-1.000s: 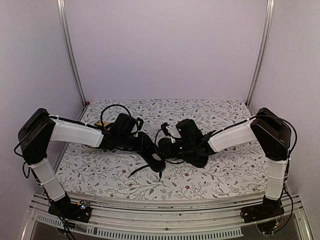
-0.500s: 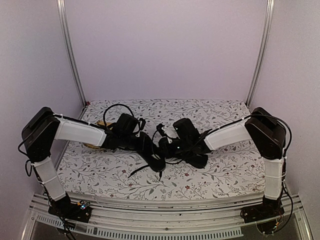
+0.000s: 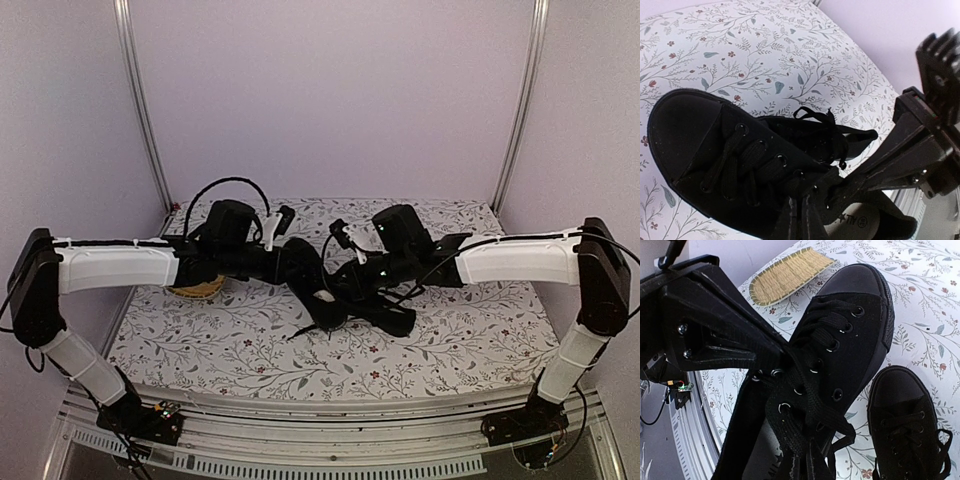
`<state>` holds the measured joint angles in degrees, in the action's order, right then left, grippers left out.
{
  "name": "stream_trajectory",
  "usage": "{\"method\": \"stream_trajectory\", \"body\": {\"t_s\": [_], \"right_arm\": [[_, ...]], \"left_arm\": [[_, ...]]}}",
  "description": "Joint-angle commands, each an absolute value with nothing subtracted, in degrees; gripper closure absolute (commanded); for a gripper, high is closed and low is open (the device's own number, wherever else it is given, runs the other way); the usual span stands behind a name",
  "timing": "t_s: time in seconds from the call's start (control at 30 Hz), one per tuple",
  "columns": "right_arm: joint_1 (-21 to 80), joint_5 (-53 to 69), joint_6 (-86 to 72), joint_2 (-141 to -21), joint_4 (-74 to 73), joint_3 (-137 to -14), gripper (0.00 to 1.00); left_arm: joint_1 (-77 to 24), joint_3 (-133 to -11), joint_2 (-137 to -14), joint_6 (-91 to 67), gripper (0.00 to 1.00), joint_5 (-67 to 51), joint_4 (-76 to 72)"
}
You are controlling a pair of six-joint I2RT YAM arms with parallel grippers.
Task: Tie the shoes
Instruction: Pick up the shoe at the center of the board, then place the shoe at the center of the board.
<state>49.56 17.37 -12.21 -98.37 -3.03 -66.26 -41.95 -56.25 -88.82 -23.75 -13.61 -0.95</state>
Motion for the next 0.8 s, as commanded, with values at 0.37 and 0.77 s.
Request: {"method": "stream_trajectory", "body": {"t_s": [0.37,0.77], "right_arm": [[52.71,-3.36,-20.27,-76.16,-21.44,-59.89,0.98],[54.06,7.58,-21.51,-78.19,-8.58,-51.64,0.98]], "left_arm": [[-49.57,-69.71,-95.38,-23.25,1.00,-17.29,-3.00],[-49.25,-64.98,-94.45,-24.85,1.00,-13.35,-4.91]]}}
